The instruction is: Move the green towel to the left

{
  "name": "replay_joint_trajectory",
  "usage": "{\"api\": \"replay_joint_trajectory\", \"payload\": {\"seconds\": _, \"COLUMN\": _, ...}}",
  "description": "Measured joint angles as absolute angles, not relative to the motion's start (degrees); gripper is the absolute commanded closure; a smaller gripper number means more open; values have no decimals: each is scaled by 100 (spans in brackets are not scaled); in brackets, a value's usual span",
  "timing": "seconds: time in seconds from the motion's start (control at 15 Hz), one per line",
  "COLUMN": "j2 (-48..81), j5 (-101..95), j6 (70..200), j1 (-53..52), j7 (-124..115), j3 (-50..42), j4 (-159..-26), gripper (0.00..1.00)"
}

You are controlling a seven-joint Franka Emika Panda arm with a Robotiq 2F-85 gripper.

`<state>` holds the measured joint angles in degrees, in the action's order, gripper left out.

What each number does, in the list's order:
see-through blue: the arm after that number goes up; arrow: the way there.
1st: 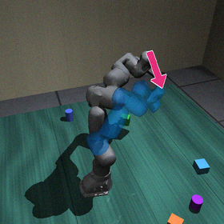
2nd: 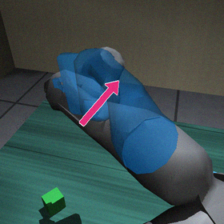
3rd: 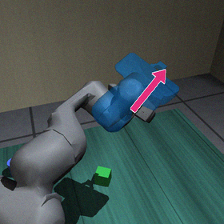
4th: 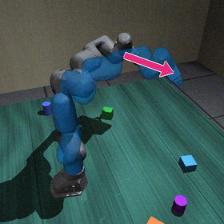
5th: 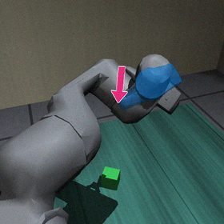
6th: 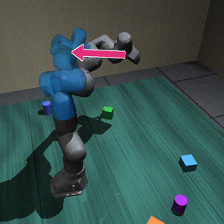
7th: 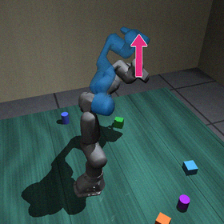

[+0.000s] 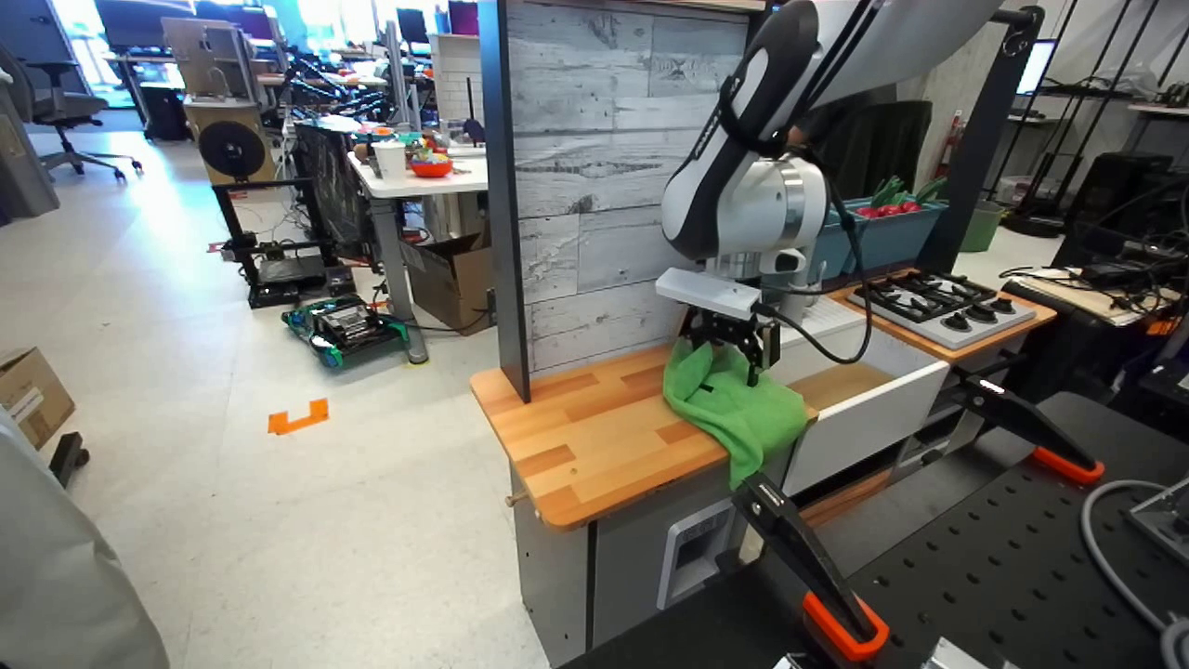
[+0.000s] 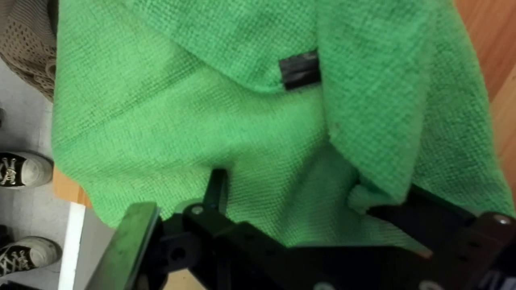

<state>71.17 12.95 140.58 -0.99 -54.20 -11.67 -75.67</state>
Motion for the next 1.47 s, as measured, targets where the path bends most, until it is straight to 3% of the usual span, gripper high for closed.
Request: {"api": "replay_joint_trajectory", "payload": {"seconds": 1.47, "j2": 7718, "j5": 449, "j6": 13110, "j1": -1193, "j7": -5518, "j3": -1095, "j4": -6417, "gripper": 0}}
